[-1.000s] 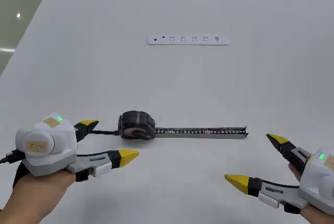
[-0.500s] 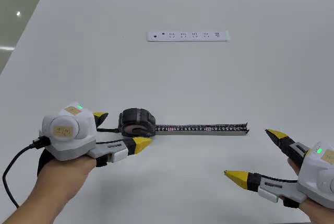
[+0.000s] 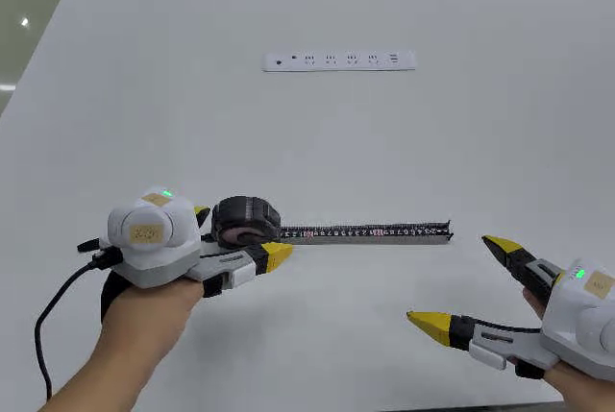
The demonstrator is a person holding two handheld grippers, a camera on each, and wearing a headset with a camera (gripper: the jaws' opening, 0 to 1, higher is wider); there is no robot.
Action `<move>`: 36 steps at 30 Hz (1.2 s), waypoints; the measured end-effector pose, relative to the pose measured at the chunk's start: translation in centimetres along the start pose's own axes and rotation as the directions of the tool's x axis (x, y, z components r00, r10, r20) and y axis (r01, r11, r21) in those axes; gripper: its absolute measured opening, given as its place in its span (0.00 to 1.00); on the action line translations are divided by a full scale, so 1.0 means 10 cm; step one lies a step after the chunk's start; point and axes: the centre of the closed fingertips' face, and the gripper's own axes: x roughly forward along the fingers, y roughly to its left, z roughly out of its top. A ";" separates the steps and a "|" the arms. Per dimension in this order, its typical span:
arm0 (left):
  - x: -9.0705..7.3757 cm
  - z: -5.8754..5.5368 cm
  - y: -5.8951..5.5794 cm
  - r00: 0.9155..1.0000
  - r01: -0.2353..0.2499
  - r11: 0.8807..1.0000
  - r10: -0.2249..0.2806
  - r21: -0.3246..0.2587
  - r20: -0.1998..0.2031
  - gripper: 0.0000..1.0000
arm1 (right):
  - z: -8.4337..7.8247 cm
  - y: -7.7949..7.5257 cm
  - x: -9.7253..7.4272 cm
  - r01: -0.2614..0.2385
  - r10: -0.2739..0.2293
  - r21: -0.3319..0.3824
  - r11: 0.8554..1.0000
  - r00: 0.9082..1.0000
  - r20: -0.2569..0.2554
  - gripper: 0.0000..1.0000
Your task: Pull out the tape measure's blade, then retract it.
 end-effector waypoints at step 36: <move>0.09 -0.05 0.14 0.962 -0.238 0.945 0.262 -0.225 0.079 0.74 | -0.09 0.01 0.04 -0.022 0.022 0.003 1.000 1.000 -0.019 0.81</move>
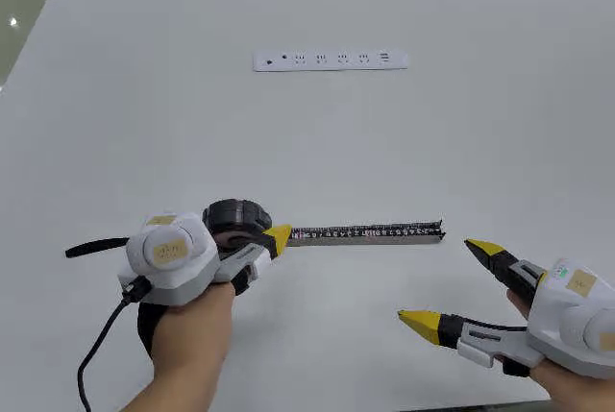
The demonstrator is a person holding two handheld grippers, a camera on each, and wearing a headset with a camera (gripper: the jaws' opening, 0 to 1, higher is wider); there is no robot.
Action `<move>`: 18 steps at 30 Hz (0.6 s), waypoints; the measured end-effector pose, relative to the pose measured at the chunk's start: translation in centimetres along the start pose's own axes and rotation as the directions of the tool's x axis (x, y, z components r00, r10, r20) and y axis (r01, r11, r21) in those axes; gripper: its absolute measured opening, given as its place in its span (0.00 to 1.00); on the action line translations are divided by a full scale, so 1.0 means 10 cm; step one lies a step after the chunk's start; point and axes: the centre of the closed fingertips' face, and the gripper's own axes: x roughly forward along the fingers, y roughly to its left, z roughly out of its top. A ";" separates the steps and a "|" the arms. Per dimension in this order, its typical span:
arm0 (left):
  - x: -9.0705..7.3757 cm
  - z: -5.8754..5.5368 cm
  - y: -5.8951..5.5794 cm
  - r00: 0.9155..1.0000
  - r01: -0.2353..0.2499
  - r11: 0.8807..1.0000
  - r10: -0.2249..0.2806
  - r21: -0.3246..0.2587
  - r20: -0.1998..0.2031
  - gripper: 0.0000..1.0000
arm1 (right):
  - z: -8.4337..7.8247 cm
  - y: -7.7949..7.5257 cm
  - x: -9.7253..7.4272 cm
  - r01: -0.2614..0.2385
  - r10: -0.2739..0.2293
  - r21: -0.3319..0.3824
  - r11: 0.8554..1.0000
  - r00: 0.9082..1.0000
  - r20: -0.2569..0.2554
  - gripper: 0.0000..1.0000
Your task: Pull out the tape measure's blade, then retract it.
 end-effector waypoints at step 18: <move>0.09 0.02 0.09 0.992 -0.123 0.991 0.125 -0.052 0.022 0.71 | -0.05 0.02 0.02 -0.010 0.010 0.017 1.000 1.000 -0.010 0.78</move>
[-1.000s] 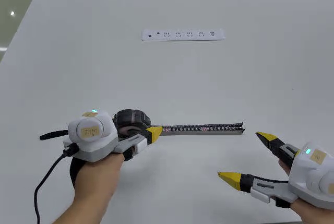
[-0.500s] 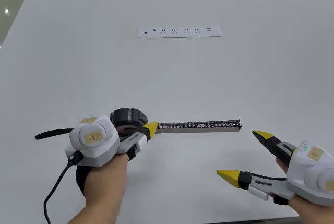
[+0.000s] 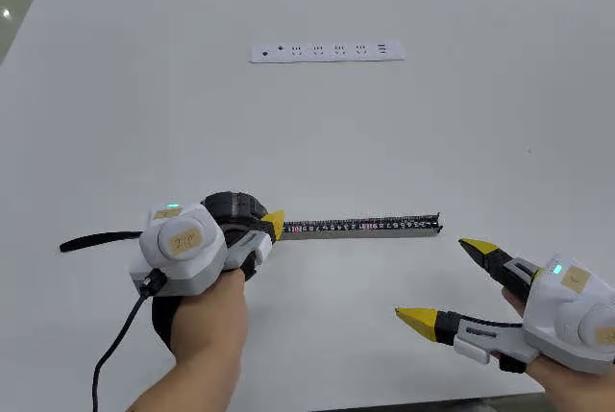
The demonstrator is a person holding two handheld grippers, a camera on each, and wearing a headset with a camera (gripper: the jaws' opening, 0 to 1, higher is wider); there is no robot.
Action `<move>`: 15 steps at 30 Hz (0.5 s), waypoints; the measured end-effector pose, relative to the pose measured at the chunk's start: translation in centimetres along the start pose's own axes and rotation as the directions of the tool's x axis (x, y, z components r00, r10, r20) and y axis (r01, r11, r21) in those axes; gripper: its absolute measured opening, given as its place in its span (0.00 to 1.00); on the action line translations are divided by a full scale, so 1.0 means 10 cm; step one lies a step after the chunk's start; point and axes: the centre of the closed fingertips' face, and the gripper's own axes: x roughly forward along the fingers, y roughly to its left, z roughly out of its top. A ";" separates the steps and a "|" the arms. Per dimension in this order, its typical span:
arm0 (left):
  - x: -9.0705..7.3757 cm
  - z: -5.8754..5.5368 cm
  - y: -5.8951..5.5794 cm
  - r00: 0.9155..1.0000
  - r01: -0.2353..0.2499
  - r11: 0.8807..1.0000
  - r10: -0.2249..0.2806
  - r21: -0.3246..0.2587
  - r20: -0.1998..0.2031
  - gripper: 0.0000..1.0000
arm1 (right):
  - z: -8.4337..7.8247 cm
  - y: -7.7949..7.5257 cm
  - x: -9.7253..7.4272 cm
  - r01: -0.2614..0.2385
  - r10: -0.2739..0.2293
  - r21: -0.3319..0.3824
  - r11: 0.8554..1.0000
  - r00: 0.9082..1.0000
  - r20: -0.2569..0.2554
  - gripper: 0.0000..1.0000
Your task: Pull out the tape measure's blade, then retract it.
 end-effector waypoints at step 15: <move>0.02 -0.02 0.07 0.999 -0.051 0.998 0.051 0.035 -0.004 0.63 | 0.00 -0.02 0.01 0.001 -0.001 -0.010 1.000 1.000 -0.006 0.76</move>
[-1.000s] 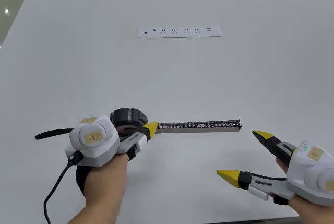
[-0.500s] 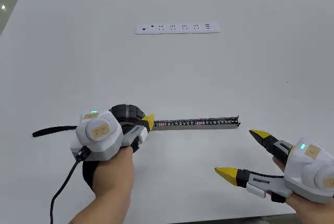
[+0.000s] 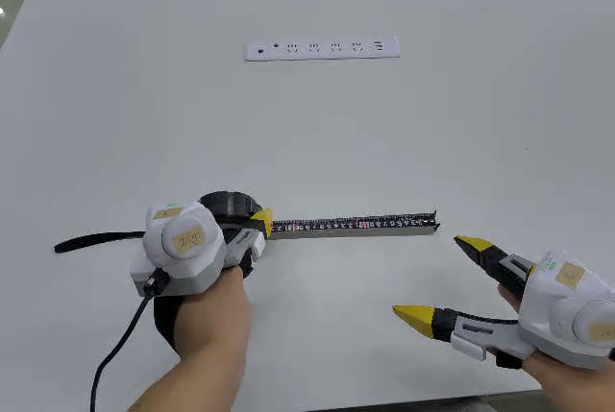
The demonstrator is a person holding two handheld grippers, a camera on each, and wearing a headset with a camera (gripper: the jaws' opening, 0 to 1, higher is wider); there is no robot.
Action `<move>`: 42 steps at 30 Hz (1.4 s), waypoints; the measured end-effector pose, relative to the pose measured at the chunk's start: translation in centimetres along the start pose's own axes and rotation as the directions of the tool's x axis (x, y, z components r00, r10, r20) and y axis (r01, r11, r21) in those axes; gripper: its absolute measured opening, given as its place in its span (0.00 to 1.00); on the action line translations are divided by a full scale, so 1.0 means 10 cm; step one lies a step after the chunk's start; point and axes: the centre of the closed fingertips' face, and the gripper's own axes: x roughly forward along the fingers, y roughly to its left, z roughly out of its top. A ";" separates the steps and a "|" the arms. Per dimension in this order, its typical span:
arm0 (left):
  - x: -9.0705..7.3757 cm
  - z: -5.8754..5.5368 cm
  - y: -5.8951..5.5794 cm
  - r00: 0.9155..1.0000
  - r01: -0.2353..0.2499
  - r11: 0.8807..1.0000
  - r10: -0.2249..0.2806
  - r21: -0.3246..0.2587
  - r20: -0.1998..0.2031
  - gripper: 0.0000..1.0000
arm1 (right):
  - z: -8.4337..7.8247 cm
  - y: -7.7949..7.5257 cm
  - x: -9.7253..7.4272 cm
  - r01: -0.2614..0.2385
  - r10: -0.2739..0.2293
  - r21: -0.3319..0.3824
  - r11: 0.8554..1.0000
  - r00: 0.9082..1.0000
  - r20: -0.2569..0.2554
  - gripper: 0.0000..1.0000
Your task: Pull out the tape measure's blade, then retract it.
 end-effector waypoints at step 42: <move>0.03 -0.02 -0.01 0.999 0.022 1.000 -0.022 -0.015 -0.027 0.63 | -0.21 -0.71 0.26 -0.049 0.039 -0.078 0.996 0.992 -0.123 0.63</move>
